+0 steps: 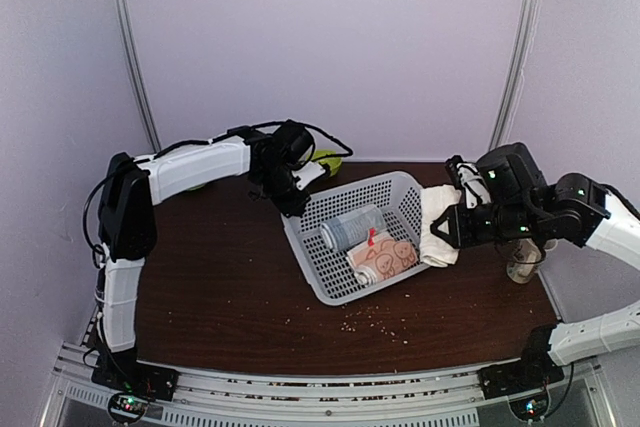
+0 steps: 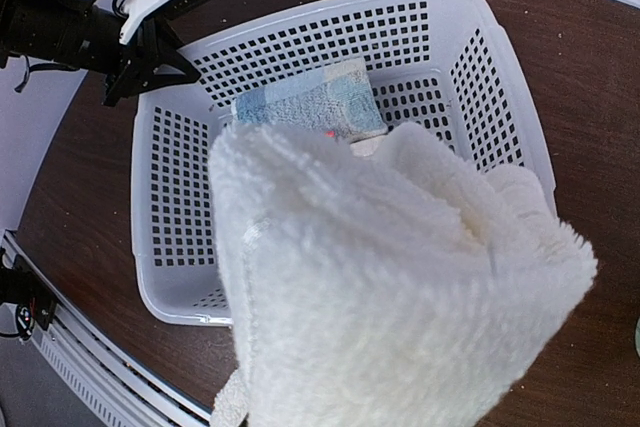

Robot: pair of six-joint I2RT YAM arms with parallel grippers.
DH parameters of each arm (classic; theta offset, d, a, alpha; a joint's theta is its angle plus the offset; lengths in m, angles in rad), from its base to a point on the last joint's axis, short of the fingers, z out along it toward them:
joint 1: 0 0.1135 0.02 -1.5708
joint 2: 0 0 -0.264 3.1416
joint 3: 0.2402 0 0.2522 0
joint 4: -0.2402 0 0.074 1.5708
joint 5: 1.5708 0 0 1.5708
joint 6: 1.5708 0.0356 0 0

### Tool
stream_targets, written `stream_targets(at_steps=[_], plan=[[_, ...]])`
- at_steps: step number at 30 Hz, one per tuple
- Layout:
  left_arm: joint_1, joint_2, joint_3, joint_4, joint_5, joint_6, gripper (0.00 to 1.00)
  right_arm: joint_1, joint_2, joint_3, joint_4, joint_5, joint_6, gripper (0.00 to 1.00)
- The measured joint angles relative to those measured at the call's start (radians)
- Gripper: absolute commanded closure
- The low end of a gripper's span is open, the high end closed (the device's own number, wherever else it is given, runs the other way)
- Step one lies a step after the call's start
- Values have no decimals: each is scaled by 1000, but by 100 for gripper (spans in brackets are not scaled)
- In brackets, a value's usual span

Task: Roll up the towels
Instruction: Move the storage box to the center of the board.

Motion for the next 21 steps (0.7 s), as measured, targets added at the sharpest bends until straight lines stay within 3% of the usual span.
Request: stream_targets(at_steps=[9, 15, 21], plan=[[6, -68, -200, 39, 76, -284, 100, 0, 69, 0, 56, -12, 11, 100], [-28, -245, -484, 187, 84, -640, 100, -18, 145, 8, 84, -34, 45, 100], [-67, -290, -557, 231, 39, -962, 100, -70, 219, 51, 122, -101, 87, 100]])
